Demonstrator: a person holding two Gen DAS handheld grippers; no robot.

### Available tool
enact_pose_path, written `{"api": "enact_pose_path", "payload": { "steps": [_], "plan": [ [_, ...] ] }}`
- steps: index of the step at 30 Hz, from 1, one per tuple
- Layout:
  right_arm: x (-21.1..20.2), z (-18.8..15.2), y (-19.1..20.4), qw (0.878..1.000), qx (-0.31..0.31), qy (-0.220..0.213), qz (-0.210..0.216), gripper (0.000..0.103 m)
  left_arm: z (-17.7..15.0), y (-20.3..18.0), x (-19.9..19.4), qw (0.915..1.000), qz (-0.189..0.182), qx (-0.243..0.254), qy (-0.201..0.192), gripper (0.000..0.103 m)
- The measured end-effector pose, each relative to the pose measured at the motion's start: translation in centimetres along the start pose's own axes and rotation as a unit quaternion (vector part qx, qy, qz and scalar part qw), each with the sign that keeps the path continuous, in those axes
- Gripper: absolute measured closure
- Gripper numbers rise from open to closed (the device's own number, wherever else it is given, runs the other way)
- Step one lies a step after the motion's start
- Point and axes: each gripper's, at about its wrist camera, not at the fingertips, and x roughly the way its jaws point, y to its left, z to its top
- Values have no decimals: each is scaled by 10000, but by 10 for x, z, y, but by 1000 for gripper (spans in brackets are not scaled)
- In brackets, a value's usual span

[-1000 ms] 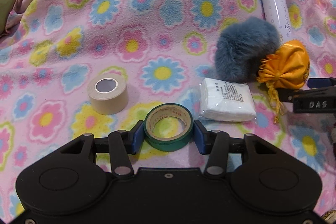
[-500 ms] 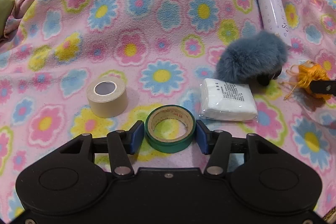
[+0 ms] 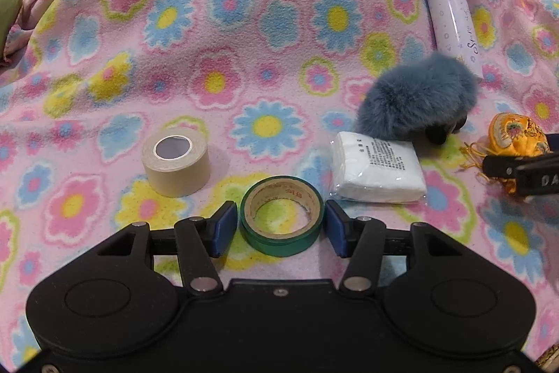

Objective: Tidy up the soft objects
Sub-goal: 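Grasp the green tape roll with the left tool while the right tool grasps the orange satin pouch, then lift the green tape roll and orange pouch and carry them toward the basket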

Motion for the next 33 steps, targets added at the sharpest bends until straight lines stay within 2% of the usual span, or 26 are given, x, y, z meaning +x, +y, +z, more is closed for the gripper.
{"api": "enact_pose_path", "payload": {
  "steps": [6,8,9,10,16,24,29,33],
  "plan": [
    [0,-4,-5,9997,208,-115,50,1,1,0,2,10000,-7,52,10,50],
    [-1,-3,-8,9996,258,-102,108,8,2,-1,2,10000,-21,82,6,54],
    [-3,-2,-9,9994,271,-104,162,19,2,-2,1,9999,-37,100,0,55],
    [-5,-1,-11,9993,287,-113,224,24,3,-3,1,9999,-15,124,2,55],
    [-21,4,-16,9979,524,-112,370,25,5,-6,-6,9998,12,200,19,56],
    [-69,8,-21,9941,814,-335,638,25,17,-6,-50,9996,95,154,-196,56],
    [-104,7,-16,9915,813,-618,811,25,22,-10,-77,9992,227,153,-285,56],
    [-117,9,-7,9912,720,-697,862,25,25,-14,-71,9978,468,357,-291,56]
  ]
}}
